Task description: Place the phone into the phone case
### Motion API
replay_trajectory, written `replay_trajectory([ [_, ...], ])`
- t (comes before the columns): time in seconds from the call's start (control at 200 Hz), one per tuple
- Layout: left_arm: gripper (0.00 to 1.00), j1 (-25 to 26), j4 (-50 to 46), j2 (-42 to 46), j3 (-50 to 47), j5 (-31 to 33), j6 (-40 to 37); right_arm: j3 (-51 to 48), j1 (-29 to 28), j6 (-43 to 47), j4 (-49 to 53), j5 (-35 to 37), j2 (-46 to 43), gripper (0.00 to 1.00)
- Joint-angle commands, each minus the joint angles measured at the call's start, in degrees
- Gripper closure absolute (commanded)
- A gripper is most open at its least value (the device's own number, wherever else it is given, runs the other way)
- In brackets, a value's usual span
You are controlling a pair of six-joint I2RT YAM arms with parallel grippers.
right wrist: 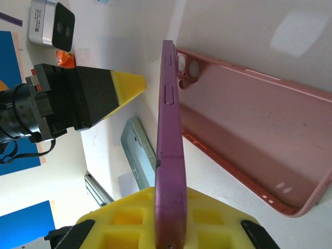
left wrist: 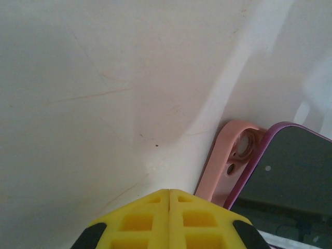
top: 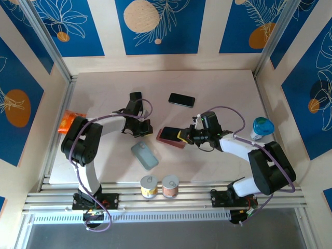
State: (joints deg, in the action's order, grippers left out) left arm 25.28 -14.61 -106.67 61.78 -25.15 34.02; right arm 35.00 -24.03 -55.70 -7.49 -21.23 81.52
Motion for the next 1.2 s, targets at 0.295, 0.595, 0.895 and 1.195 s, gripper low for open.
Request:
replay_trajectory([
  [0.295,1.00,1.6,-1.9,-2.0,2.3,1.2,-1.4,4.2,-1.1,-0.5,0.2,-4.6,4.7,1.00],
  [0.595,1.00,2.7,-3.1,-2.6,2.2,1.7,-2.2,4.8,-1.1,-1.0,1.7,-4.3,7.6,1.00],
  [0.895,1.00,3.2,-2.4,-1.9,-0.3,1.4,-1.7,4.5,-1.0,-1.5,2.7,-2.2,8.0,1.00],
  [1.195,1.00,4.8,-0.8,-1.3,-2.7,1.2,-0.1,4.0,-1.2,-2.2,0.7,-1.7,10.4,1.00],
])
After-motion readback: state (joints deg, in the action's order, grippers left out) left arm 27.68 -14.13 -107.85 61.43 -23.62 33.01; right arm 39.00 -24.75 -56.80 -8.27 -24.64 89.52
